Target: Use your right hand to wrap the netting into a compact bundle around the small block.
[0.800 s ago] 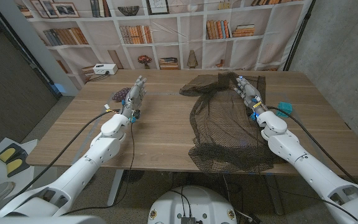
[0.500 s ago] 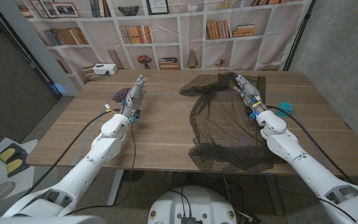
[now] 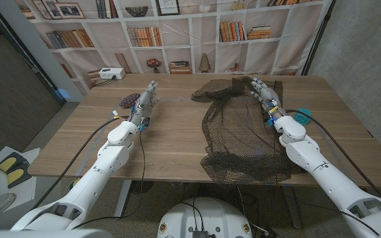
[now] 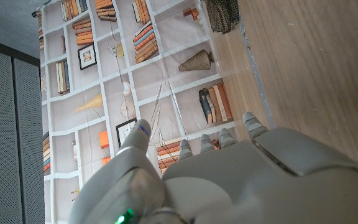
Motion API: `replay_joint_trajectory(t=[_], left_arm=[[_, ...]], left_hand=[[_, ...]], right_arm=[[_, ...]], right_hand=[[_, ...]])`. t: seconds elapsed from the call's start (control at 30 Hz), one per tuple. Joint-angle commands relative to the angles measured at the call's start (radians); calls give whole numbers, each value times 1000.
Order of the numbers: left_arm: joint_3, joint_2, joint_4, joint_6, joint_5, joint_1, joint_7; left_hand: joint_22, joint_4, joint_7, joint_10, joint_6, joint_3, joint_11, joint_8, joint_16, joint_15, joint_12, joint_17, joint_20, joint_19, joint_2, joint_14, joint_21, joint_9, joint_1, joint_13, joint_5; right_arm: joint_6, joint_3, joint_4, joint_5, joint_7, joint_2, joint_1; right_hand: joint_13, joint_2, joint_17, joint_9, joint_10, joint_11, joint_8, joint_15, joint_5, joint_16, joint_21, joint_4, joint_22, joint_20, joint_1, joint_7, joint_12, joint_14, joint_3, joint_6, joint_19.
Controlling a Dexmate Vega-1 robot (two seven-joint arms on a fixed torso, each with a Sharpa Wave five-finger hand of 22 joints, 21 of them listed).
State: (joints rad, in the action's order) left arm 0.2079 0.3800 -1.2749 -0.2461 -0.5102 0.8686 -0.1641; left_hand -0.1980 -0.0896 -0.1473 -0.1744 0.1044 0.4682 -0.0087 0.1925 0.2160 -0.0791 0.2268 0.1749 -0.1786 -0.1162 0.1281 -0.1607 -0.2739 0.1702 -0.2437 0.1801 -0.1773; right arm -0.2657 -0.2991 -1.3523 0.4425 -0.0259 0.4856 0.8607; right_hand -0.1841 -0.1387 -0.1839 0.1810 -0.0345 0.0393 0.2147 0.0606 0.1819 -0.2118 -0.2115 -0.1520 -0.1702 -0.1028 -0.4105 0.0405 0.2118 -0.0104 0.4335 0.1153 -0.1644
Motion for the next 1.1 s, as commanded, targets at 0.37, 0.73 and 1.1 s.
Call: replay_joint_trajectory(t=[0.37,0.73,1.1], left_arm=[[-37,-32,-7,44,41,0,-38],[-37,-37,-2,53,44,-6,-53],[-41,-36,-14,59,49,0,-47]], left_hand=[[-8,2,18,26,-52,3,24,10,1,-12,13,10,-13,14,-2,38,-9,7,11,9,-4],[-9,2,17,32,-55,5,27,6,2,-16,12,12,-17,21,-2,55,-11,8,14,10,-4],[-10,3,17,37,-57,7,27,3,0,-19,11,13,-21,27,-3,63,-13,8,17,12,-4]], right_arm=[[254,15,-242,-298,-236,165,81],[478,1,-374,-438,-298,253,104],[655,-15,-437,-508,-294,302,106]], right_hand=[[-7,-44,-17,6,-104,19,12,-10,16,-42,-12,17,-7,4,-34,-1,25,92,29,82,-55],[-9,-59,-31,6,-150,23,16,-31,22,-65,-18,39,-9,13,-44,-5,30,139,49,127,-86],[-10,-60,-35,7,-149,7,11,-43,25,-67,-19,44,-9,19,-53,-1,25,140,60,128,-93]])
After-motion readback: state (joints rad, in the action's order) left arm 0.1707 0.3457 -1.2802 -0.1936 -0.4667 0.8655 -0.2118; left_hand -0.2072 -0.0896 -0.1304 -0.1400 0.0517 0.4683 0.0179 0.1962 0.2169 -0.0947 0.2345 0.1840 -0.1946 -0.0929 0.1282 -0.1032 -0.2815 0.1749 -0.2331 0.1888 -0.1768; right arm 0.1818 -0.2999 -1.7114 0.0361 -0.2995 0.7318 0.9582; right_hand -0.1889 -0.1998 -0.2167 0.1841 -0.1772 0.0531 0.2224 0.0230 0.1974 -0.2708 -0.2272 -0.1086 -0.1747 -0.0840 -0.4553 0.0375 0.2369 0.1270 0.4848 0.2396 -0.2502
